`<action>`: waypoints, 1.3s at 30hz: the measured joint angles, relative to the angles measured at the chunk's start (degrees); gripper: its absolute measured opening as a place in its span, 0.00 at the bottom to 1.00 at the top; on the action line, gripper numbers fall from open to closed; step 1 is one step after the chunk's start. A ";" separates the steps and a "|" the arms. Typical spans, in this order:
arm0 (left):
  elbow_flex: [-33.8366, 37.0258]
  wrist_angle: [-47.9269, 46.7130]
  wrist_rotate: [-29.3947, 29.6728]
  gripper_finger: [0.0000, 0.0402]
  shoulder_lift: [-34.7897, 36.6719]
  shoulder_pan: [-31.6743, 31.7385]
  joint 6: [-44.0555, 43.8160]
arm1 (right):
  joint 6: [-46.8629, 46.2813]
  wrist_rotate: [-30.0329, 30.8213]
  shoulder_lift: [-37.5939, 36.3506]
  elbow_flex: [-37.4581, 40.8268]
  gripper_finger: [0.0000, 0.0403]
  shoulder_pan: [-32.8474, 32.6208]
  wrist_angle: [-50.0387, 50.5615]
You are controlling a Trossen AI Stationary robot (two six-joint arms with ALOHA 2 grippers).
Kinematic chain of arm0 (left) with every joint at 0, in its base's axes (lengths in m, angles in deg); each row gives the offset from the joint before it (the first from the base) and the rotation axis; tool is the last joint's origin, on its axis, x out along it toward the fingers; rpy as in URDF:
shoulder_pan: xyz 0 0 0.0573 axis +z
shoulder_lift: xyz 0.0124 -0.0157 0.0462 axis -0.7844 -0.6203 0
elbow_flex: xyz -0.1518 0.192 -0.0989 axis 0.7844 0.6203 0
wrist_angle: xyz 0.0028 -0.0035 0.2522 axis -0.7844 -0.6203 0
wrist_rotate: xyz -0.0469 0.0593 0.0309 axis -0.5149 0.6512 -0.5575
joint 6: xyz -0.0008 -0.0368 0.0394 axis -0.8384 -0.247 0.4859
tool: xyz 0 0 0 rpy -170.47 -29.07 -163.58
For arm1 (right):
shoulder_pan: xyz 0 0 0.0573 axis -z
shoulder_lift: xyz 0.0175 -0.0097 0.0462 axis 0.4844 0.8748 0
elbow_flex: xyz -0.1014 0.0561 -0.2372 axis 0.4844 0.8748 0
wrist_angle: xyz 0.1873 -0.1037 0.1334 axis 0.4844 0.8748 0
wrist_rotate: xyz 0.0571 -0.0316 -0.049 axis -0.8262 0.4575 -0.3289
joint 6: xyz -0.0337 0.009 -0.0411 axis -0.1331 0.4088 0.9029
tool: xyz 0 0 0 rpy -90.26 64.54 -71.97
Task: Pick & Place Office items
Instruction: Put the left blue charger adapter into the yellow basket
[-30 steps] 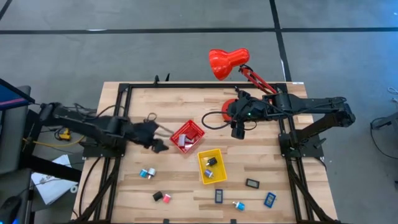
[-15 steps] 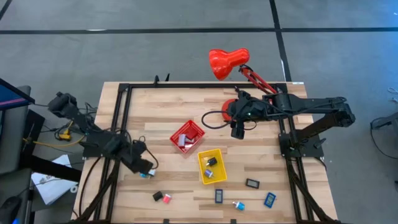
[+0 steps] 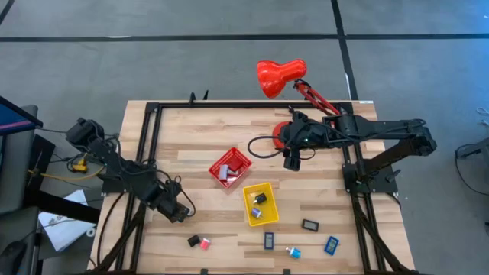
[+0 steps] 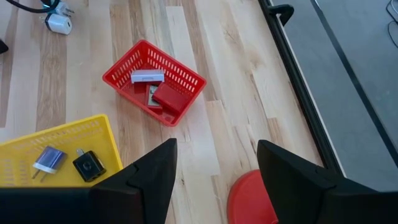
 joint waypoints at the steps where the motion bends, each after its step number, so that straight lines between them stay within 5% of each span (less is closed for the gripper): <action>1: 0.00 0.40 0.13 0.58 0.02 0.00 0.02 | -0.02 0.00 0.00 0.00 0.54 0.00 0.00; 10: 0.28 1.98 3.14 0.58 -0.82 0.00 -0.32 | -0.03 0.00 0.00 0.00 0.54 0.00 0.01; 25: 0.28 4.52 -0.24 0.57 -6.65 0.11 -0.07 | -0.04 0.00 0.00 0.00 0.54 0.00 0.02; 39: 2.95 11.77 -0.65 0.31 -7.60 0.13 0.06 | -1.33 0.00 0.00 0.00 0.54 0.00 -0.23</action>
